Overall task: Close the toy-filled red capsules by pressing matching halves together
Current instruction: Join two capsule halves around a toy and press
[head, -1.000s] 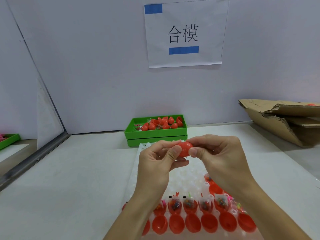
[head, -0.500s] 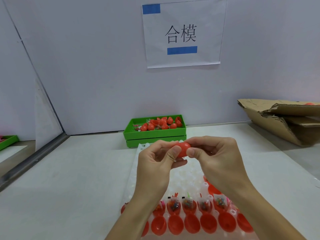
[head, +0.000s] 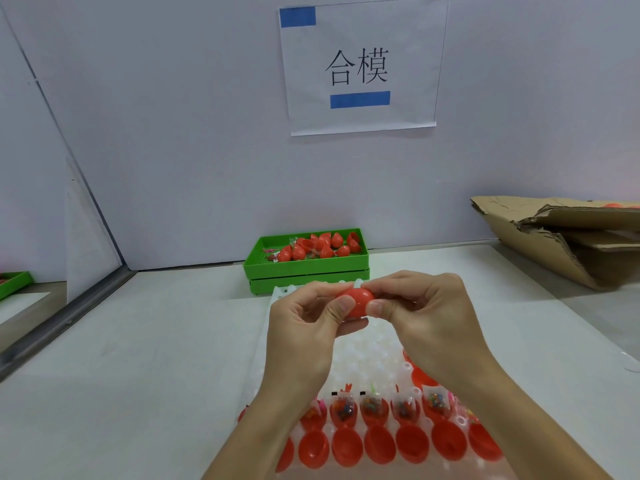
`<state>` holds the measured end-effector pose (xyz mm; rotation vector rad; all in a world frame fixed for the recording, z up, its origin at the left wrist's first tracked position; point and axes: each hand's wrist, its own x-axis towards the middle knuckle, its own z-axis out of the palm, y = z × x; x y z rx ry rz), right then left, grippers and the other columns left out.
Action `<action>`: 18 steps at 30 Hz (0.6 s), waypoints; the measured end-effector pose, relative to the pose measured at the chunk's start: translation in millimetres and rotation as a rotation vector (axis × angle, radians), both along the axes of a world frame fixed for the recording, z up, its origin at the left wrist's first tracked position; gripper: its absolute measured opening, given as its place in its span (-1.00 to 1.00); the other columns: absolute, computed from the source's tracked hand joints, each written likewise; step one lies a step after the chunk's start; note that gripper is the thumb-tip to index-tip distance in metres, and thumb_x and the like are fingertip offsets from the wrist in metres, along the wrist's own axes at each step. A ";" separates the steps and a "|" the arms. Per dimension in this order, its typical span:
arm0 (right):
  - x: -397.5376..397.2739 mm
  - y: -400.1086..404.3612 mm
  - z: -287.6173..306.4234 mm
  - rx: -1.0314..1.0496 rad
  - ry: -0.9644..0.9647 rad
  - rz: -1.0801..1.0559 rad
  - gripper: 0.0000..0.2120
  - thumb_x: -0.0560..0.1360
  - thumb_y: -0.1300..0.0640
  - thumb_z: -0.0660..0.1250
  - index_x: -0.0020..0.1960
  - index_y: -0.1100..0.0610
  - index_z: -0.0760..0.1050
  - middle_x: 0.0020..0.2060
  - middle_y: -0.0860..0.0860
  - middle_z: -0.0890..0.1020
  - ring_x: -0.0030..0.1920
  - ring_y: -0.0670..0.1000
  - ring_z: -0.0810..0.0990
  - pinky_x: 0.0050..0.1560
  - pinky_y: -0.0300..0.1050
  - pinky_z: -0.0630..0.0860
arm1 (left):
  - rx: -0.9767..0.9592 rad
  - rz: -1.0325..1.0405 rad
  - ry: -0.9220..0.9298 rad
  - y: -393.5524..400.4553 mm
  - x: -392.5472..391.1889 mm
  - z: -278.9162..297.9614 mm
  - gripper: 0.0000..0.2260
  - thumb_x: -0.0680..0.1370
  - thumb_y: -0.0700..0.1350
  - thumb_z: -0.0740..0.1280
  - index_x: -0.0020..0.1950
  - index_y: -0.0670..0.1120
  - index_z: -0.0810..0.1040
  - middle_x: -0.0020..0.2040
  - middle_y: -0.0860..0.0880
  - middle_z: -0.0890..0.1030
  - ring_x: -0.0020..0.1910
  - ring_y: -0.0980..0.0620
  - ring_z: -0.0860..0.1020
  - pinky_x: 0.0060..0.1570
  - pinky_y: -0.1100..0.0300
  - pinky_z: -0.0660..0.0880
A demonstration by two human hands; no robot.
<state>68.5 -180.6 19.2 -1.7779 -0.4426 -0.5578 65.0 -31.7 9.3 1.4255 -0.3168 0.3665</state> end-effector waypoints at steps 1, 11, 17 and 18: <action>0.2 -0.6 0.0 -0.004 0.007 0.008 -0.79 0.39 0.40 0.51 -0.04 0.18 0.74 -0.20 -0.05 0.74 -0.17 -0.12 0.69 -0.08 -0.33 0.59 | 0.006 0.004 0.000 -0.4 0.0 -0.1 -0.86 0.40 -0.11 0.41 -0.08 -0.07 0.69 -0.17 -0.03 0.73 -0.14 0.00 0.71 -0.21 0.25 0.63; 1.4 -1.4 -2.5 0.009 0.002 0.005 -0.74 0.38 0.44 0.50 -0.06 0.12 0.74 -0.22 -0.10 0.73 -0.17 -0.13 0.69 -0.08 -0.33 0.59 | 0.041 0.026 -0.014 1.5 -0.3 1.3 -0.83 0.45 -0.27 0.45 -0.10 0.00 0.71 -0.14 -0.03 0.72 -0.12 -0.02 0.71 -0.20 0.24 0.64; 2.3 0.3 -4.5 0.050 0.003 0.004 -0.74 0.35 0.44 0.52 -0.12 0.12 0.74 -0.29 -0.08 0.72 -0.24 -0.10 0.67 -0.16 -0.33 0.57 | 0.088 0.043 -0.012 3.5 -0.9 3.3 -0.77 0.44 -0.37 0.46 -0.11 -0.04 0.71 -0.16 -0.04 0.73 -0.19 -0.05 0.71 -0.24 0.25 0.63; 2.8 1.4 -5.3 0.056 0.003 0.003 -0.74 0.35 0.45 0.52 -0.13 0.11 0.74 -0.30 -0.07 0.71 -0.25 -0.09 0.67 -0.17 -0.32 0.57 | 0.094 0.050 -0.011 3.8 -0.4 3.3 -0.77 0.44 -0.38 0.46 -0.11 -0.05 0.71 -0.17 -0.04 0.73 -0.22 -0.05 0.71 -0.26 0.26 0.63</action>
